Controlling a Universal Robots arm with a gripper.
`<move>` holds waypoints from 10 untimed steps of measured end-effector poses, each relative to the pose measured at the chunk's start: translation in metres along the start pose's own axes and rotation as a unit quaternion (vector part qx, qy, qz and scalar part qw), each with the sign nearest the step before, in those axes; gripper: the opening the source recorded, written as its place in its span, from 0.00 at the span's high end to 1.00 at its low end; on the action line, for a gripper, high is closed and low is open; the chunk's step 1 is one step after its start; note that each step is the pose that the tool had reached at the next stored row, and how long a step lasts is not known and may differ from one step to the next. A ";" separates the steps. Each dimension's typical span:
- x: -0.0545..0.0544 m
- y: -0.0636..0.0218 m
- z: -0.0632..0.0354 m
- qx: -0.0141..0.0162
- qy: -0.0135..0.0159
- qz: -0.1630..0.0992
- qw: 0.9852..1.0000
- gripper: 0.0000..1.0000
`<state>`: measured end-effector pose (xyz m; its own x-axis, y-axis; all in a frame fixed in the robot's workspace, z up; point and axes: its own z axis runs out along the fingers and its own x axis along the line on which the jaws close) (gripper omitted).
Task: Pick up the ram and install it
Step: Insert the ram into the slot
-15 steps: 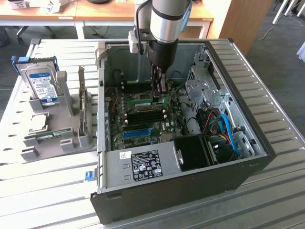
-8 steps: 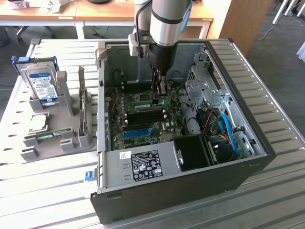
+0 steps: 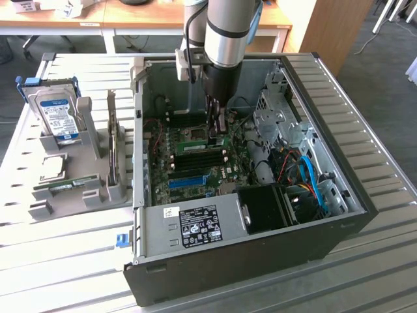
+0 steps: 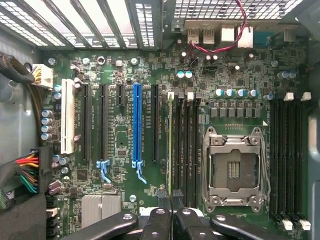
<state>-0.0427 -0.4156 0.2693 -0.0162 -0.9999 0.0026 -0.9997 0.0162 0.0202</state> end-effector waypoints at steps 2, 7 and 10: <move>0.000 0.0000 0.0015 0.000 0.000 0.000 1.000 0.88; 0.000 -0.0001 0.0064 0.000 0.000 0.000 1.000 0.88; 0.000 -0.0002 0.0097 0.000 0.000 0.000 1.000 0.88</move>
<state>-0.0427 -0.4156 0.2596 -0.0162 -0.9999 0.0028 -0.9997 0.0162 0.0202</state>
